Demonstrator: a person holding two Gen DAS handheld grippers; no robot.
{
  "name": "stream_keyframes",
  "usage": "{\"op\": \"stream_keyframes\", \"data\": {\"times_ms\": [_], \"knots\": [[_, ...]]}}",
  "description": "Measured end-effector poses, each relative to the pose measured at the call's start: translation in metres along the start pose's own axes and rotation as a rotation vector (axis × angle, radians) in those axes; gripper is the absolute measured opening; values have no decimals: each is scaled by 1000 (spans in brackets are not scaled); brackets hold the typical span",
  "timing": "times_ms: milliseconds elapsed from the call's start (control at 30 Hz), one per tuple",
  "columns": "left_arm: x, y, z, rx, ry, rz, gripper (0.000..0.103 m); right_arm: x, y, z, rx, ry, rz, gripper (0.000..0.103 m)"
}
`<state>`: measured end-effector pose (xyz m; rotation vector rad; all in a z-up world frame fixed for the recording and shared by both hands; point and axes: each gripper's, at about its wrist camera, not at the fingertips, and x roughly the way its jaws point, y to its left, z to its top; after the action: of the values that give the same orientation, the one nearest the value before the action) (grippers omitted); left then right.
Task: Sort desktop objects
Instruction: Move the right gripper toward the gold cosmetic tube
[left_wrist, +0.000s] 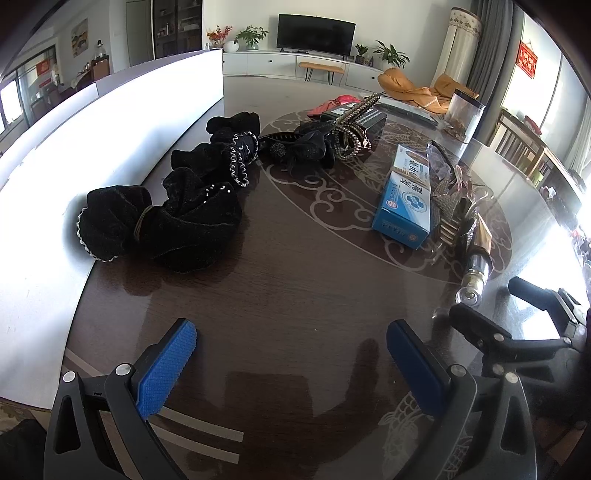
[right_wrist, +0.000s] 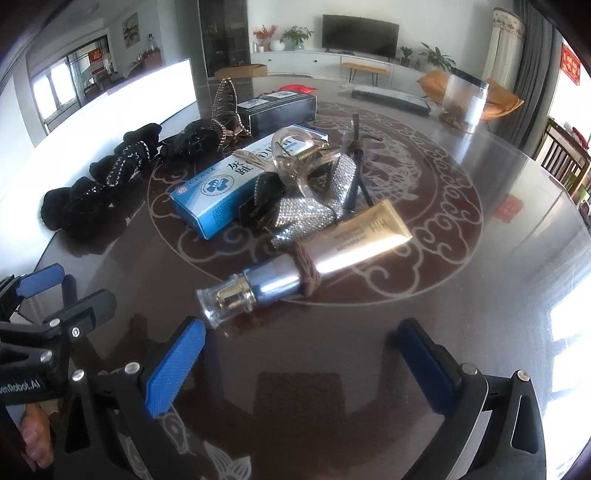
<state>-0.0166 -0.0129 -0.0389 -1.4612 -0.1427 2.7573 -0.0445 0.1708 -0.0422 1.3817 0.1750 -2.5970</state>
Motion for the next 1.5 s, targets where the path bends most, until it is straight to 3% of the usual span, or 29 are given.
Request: {"op": "stream_keyframes", "data": {"times_ms": [400,533,667,833,1167,1500], "knots": [[2,-2,0,16,2,13,103,47,-3,67,14,-1,-8,103],[0,3,1,5,1,-12,103,56,-17,81,44,43,-24,103],[0,5,1,-11,-6,-22,103,48,-34,73,92,82,7,103],[3,-5,1,34,3,32,103,22,-44,62,181,25,141,103],[7,-7,0,59,8,55,103,32,-29,48,33,91,6,103],[8,-8,-1,62,4,62,103,25,-49,37,5,51,3,103]]}}
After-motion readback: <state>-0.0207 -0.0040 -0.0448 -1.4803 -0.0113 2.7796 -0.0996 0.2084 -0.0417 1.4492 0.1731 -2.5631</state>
